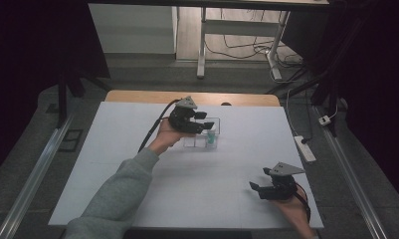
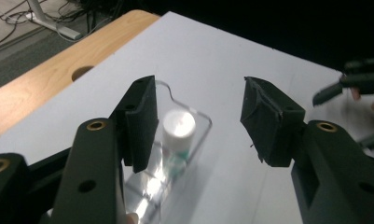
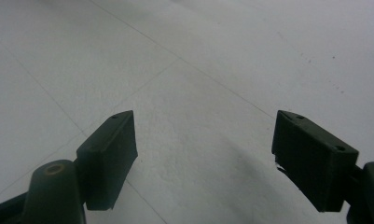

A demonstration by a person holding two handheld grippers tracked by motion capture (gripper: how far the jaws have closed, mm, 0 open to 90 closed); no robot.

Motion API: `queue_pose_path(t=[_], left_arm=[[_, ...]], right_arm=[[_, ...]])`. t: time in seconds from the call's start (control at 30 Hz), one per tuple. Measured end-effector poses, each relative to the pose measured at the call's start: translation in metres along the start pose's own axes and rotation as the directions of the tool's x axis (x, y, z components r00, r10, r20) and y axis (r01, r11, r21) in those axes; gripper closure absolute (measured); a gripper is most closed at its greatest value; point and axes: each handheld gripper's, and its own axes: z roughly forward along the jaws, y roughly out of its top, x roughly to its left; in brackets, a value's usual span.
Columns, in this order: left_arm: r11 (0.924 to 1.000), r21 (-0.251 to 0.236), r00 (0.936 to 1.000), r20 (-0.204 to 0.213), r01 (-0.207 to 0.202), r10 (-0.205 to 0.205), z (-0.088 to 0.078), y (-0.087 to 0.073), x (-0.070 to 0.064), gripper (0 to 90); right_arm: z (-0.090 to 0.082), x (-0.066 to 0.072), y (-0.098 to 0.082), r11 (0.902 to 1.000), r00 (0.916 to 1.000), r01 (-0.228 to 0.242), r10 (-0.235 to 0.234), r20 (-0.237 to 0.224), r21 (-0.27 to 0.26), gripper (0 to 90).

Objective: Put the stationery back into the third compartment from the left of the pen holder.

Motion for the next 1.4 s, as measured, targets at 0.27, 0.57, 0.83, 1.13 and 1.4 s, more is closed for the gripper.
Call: queue_pose_path(t=[0.27,0.57,0.83,1.13,1.4], left_arm=[[0.9996,0.025,0.9999,-0.005,-0.011,0.011,-0.021,-0.025,-0.007,45.1],[0.9994,0.034,0.9998,-0.018,-0.003,0.004,-0.042,-0.050,-0.014,44.5],[0.9984,0.045,0.9988,-0.035,0.035,-0.033,-0.062,-0.078,-0.019,43.3],[0.9933,0.078,0.9935,-0.082,0.085,-0.079,-0.092,-0.114,-0.027,40.9],[0.9888,0.099,0.9876,-0.121,0.112,-0.100,-0.112,-0.144,-0.035,39.0]], right_arm=[[0.000,0.000,0.000,1.0000,1.0000,0.005,-0.005,-0.008,0.000,21.3],[0.001,0.001,0.000,1.0000,1.0000,0.006,-0.006,-0.006,-0.001,21.3],[0.001,0.001,0.000,1.0000,1.0000,0.007,-0.007,-0.005,-0.002,21.3],[-0.001,0.001,0.000,1.0000,1.0000,0.004,-0.004,-0.008,-0.006,21.4],[-0.001,0.001,0.001,1.0000,1.0000,0.006,-0.006,-0.005,-0.007,21.5]])
